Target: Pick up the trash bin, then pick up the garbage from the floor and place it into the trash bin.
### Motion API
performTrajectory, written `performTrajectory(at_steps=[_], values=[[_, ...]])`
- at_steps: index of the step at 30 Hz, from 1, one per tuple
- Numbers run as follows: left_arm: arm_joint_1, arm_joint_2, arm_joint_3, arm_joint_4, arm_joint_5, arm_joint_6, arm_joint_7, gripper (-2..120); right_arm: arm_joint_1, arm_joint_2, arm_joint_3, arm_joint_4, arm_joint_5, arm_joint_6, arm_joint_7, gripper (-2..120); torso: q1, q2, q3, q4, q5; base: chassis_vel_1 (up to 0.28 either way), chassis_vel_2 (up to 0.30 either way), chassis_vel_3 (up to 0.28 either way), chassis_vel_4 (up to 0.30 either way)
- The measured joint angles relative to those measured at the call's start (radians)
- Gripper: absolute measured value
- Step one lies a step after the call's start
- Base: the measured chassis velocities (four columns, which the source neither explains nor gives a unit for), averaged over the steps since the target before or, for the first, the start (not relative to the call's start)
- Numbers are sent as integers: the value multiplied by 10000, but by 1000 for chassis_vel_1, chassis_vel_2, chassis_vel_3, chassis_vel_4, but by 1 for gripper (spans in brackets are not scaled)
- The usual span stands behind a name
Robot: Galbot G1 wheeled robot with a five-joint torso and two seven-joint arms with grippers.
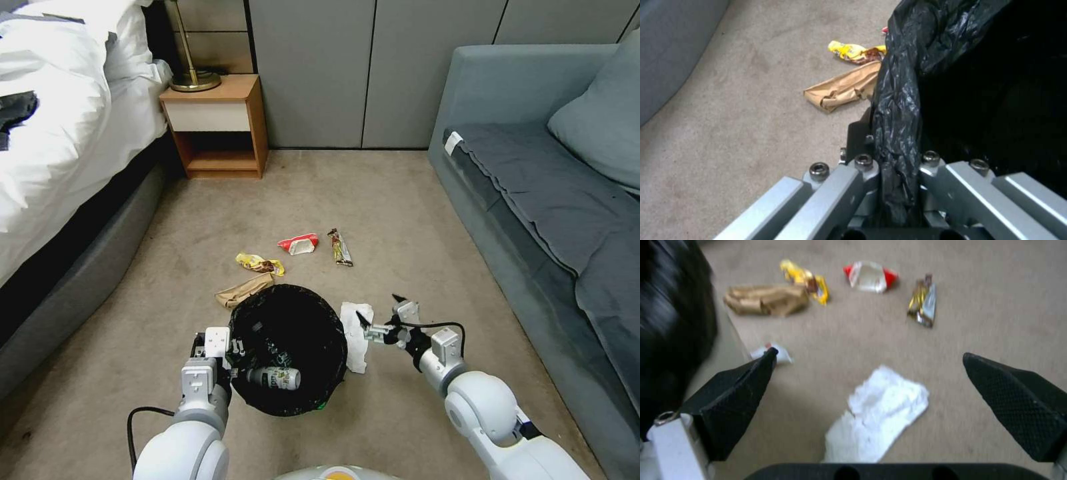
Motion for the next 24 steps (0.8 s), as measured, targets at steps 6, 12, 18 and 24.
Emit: performTrajectory(at_steps=[6,12,18,24], values=[[56,28,-37,-23,2,1,4,1,354,18,-225,-706,-34,-82,-60,100,0,0,0,0,2,0,0,0,0],[89,-14,-12,-28,55,1,5,1,1103,100,-727,-1807,16,-3,-407,100,0,0,0,1,0,0,0,0,0],[113,-28,-54,-52,63,1,7,1,1785,471,-1115,-2827,14,249,-542,100,-1,0,0,2,1,0,0,0,0],[154,-103,-112,-53,100,1,8,1,2588,922,-1658,-4211,-205,736,-641,100,0,0,0,2,0,0,0,0,0]])
